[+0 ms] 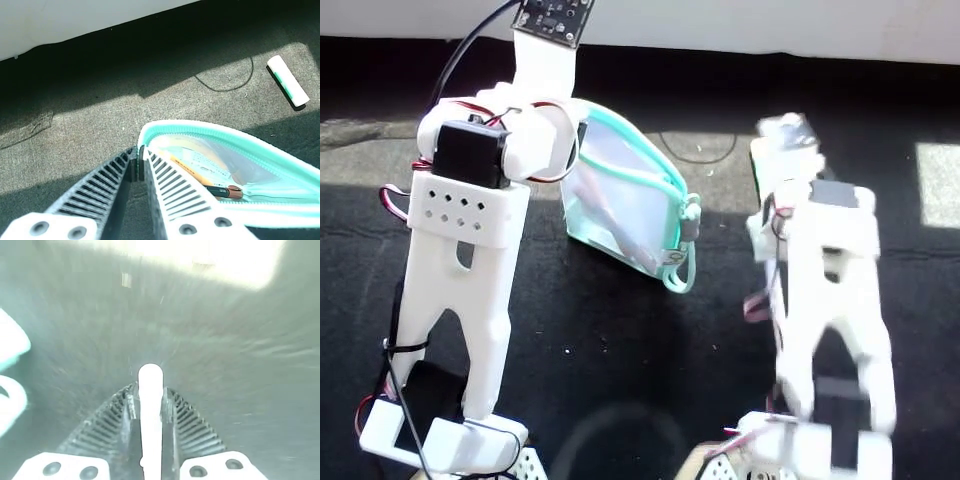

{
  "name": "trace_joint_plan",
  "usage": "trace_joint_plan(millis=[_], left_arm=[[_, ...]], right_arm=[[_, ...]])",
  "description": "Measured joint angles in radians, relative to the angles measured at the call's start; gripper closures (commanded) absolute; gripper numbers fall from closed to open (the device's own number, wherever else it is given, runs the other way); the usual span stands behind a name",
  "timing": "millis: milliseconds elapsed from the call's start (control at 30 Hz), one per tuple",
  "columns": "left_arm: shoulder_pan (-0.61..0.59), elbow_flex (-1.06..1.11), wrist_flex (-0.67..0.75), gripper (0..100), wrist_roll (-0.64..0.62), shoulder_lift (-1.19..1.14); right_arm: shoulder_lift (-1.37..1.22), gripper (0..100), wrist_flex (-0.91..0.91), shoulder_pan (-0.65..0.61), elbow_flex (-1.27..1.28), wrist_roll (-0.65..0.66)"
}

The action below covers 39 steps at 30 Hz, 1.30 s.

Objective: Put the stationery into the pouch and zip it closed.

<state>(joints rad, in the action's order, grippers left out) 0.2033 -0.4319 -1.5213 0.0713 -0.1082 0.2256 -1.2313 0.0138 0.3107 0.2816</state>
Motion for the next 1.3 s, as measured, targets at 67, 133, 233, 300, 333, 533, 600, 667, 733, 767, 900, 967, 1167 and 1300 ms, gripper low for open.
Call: trace_joint_plan(millis=[67,133,233,300,333,533,600,667,733,767,900,967,1167,1300], left_arm=[[0.0,0.0,0.0,99,0.0,0.0],[0.0,0.0,0.0,99,0.0,0.0],[0.0,0.0,0.0,99,0.0,0.0],[0.0,0.0,0.0,99,0.0,0.0],[0.0,0.0,0.0,99,0.0,0.0],[0.0,0.0,0.0,99,0.0,-0.002],[0.0,0.0,0.0,99,0.0,-0.002],[0.0,0.0,0.0,99,0.0,-0.002],[0.0,0.0,0.0,99,0.0,-0.002],[0.0,0.0,0.0,99,0.0,-0.002],[0.0,0.0,0.0,99,0.0,-0.002],[0.0,0.0,0.0,99,0.0,-0.002],[0.0,0.0,0.0,99,0.0,-0.002],[0.0,0.0,0.0,99,0.0,-0.002]], right_arm=[[0.155,99.2,0.002,0.003,-0.005,-0.074],[0.292,99.2,0.021,-0.008,-0.035,-0.164],[0.442,99.2,0.084,-0.072,-0.089,-0.284],[0.485,99.2,0.141,-0.137,-0.138,-0.328],[0.496,99.2,0.169,-0.166,-0.166,-0.342],[0.508,99.2,0.354,-0.319,-0.311,-0.373],[0.509,99.2,0.404,-0.351,-0.35,-0.373],[0.509,99.2,0.437,-0.381,-0.379,-0.373],[0.511,99.2,0.457,-0.413,-0.39,-0.373],[0.512,99.2,0.46,-0.428,-0.39,-0.373],[0.517,99.2,0.463,-0.482,-0.313,-0.373],[0.493,99.2,0.463,-0.491,-0.269,-0.373],[0.411,99.2,0.465,-0.499,-0.244,-0.379],[0.354,99.2,0.465,-0.514,-0.215,-0.379]])
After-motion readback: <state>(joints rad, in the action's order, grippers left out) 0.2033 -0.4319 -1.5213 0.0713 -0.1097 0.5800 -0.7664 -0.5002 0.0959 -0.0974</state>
